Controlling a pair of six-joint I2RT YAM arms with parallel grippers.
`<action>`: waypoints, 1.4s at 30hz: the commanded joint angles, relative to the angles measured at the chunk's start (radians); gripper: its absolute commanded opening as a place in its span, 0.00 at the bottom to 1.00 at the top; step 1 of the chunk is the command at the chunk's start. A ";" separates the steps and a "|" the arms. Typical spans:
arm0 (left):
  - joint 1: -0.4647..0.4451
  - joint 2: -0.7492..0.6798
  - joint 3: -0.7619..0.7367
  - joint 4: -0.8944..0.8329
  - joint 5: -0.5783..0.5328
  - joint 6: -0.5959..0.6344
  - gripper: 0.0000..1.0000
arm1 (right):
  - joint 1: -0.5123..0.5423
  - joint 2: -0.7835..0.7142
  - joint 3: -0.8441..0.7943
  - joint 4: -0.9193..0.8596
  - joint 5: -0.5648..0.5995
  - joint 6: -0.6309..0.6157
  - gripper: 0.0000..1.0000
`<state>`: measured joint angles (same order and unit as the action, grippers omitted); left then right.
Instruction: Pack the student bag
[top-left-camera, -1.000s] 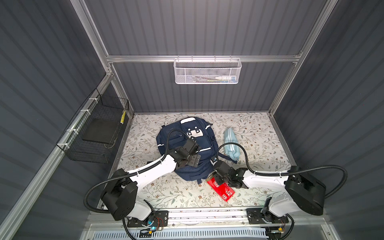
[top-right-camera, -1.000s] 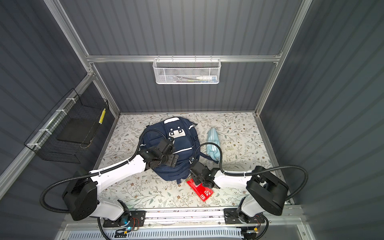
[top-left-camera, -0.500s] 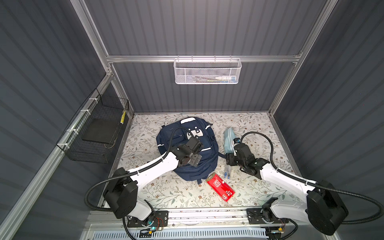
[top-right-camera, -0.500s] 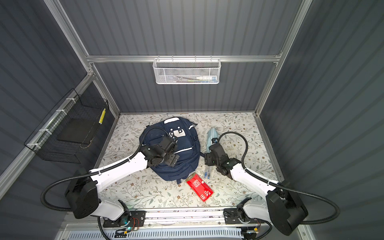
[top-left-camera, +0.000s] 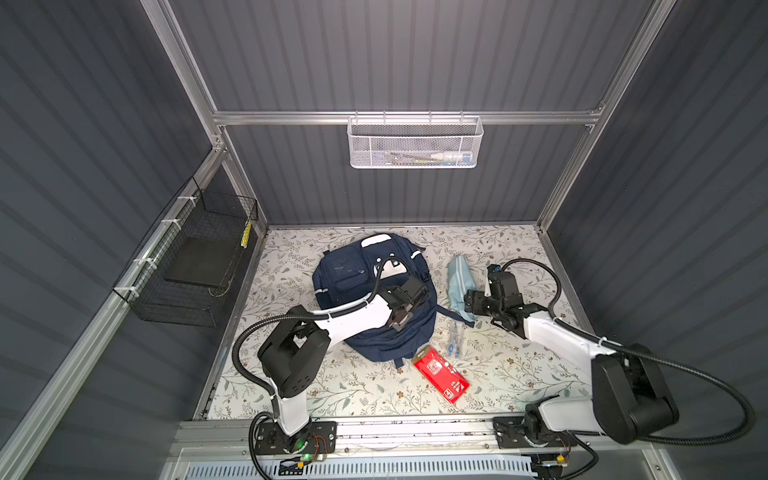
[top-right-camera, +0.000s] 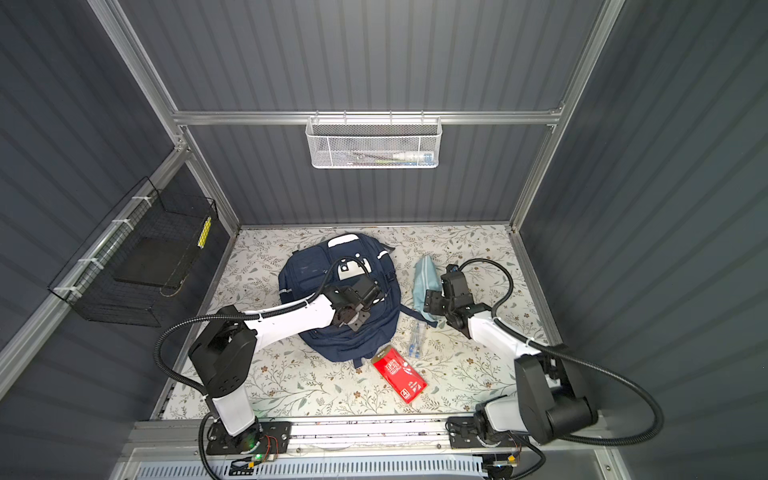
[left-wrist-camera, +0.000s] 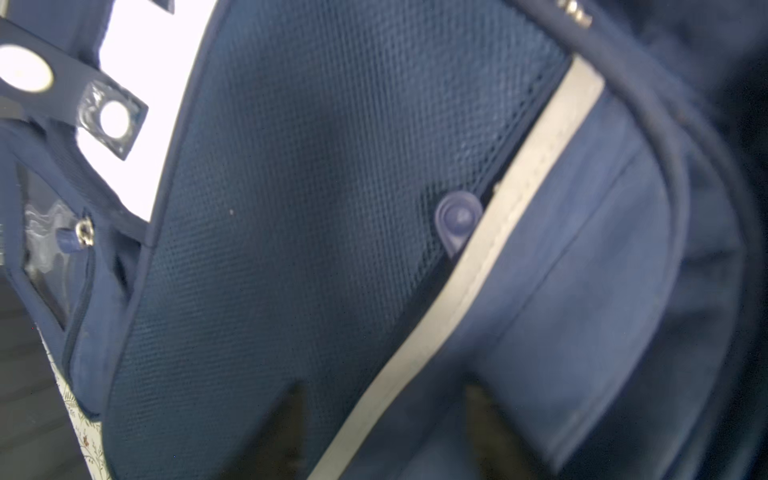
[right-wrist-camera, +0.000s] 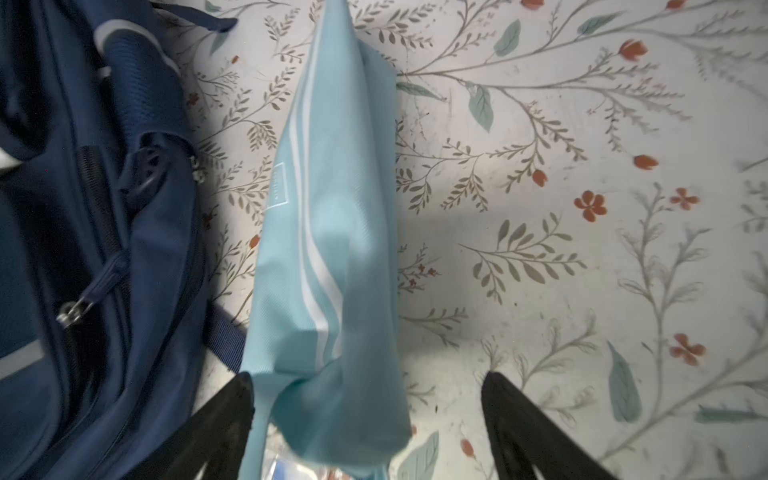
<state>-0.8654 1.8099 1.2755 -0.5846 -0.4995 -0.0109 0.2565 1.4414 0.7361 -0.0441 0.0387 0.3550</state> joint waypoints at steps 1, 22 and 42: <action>0.009 -0.058 0.005 -0.039 -0.049 -0.028 0.00 | -0.071 0.113 0.083 0.024 -0.175 0.029 0.73; -0.060 -0.128 -0.063 -0.107 0.063 0.069 1.00 | -0.074 0.028 0.025 0.062 -0.250 0.024 0.00; 0.012 -0.279 0.080 -0.090 0.012 -0.032 0.00 | -0.043 -0.067 -0.023 0.111 -0.344 0.042 0.00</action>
<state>-0.8818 1.6051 1.2873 -0.6777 -0.4923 0.0074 0.1925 1.4086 0.7204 0.0162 -0.2527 0.3901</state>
